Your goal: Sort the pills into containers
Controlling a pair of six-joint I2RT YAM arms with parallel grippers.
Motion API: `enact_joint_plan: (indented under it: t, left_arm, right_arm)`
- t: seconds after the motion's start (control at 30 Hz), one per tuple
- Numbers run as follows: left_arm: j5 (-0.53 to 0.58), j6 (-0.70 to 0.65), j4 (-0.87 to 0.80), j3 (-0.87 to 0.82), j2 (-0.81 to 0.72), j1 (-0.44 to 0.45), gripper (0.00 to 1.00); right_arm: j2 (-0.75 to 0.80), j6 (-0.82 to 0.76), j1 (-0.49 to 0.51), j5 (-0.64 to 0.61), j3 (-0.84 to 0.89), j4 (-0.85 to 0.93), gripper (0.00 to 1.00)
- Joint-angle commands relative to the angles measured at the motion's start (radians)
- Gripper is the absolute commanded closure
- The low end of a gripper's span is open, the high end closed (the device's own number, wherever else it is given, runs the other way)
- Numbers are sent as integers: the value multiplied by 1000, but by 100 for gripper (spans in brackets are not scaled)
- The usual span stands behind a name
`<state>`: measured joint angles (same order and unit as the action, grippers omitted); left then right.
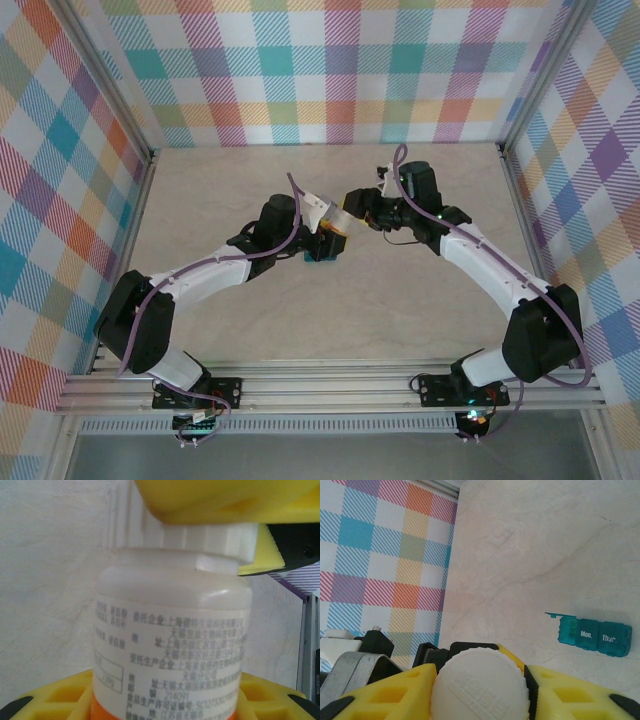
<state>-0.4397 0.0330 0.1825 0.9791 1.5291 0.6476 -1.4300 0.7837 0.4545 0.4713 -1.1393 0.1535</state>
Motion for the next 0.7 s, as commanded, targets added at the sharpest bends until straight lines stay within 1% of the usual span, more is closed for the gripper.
enact_joint_plan:
  t: [0.0,0.13,0.23,0.33,0.4,0.47,0.53,0.6,0.67]
  left_arm:
    - [-16,2,26,24,-6,9,100]
    - [-52,7,28,24,-19,9,100]
    - [-87,18,39,21,-27,9,100]
    - [-105,31,52,20,-33,7,100]
    - [-103,34,52,23,-36,7,100]
    - [-94,32,47,27,-36,8,100]
    - [-80,24,33,32,-35,8,100]
    - [-67,9,21,33,-36,8,100]
    - [-53,0,11,32,-37,8,100]
  right_arm:
    - [-5,-105,3,117,-6,-49,57]
    - [14,-220,-29,269,43,-159,58]
    - [21,-258,-60,377,78,-227,58]
    - [18,-262,-81,445,94,-257,57]
    - [25,-259,-89,446,101,-254,50]
    - [42,-239,-96,425,108,-252,36]
    - [76,-212,-104,360,116,-229,21]
    - [110,-184,-106,299,123,-203,16]
    - [138,-141,-106,234,127,-176,15]
